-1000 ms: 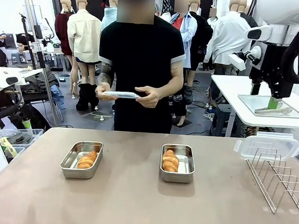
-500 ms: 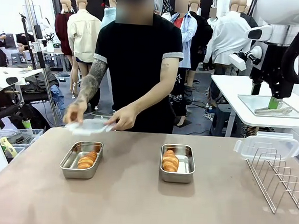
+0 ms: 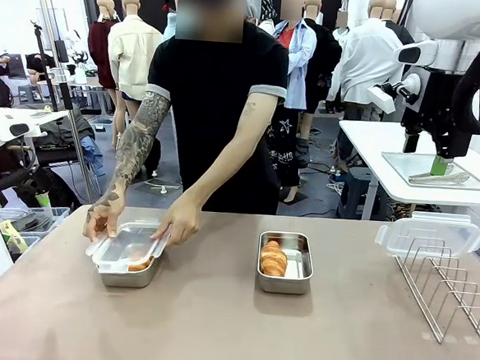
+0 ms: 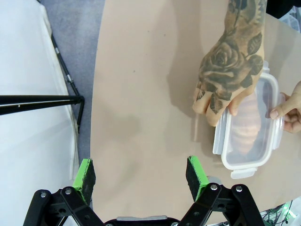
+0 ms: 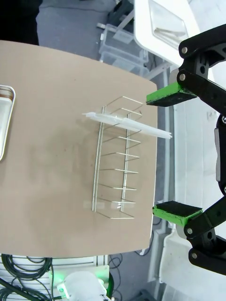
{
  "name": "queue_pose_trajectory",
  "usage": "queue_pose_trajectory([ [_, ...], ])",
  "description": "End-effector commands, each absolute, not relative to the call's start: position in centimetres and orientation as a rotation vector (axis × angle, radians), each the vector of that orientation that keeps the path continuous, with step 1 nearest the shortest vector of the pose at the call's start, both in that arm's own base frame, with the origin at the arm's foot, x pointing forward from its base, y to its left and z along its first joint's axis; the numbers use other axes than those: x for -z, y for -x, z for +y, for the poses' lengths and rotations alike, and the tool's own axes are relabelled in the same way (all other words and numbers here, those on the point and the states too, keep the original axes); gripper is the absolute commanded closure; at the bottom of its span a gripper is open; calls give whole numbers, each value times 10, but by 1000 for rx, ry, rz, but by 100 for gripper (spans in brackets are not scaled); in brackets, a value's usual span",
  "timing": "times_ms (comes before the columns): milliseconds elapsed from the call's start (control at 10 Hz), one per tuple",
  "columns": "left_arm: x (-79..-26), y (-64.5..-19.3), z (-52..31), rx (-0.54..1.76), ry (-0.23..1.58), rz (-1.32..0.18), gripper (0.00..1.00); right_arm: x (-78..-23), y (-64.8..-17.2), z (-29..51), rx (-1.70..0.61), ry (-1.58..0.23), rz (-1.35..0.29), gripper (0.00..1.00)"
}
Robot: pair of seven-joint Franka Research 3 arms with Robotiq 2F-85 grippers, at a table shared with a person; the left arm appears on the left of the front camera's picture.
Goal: Place the bread in airtight containers.
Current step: Pick up one Airtight Container lid and hand it to the human.
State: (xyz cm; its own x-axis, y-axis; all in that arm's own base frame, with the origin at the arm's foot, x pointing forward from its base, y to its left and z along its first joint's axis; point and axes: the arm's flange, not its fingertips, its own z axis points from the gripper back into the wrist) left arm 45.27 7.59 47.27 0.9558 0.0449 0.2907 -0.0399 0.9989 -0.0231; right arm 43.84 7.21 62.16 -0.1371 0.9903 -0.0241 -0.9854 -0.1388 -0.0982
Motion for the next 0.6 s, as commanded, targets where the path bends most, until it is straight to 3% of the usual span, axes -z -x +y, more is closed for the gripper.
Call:
queue_pose_trajectory([
  [0, -473, -452, 77, -50, 14, -296, 0, -621, -437, 72, -1703, 103, -59, 0],
  [500, -473, -452, 77, -50, 14, -296, 0, -621, -437, 72, -1703, 103, -59, 0],
])
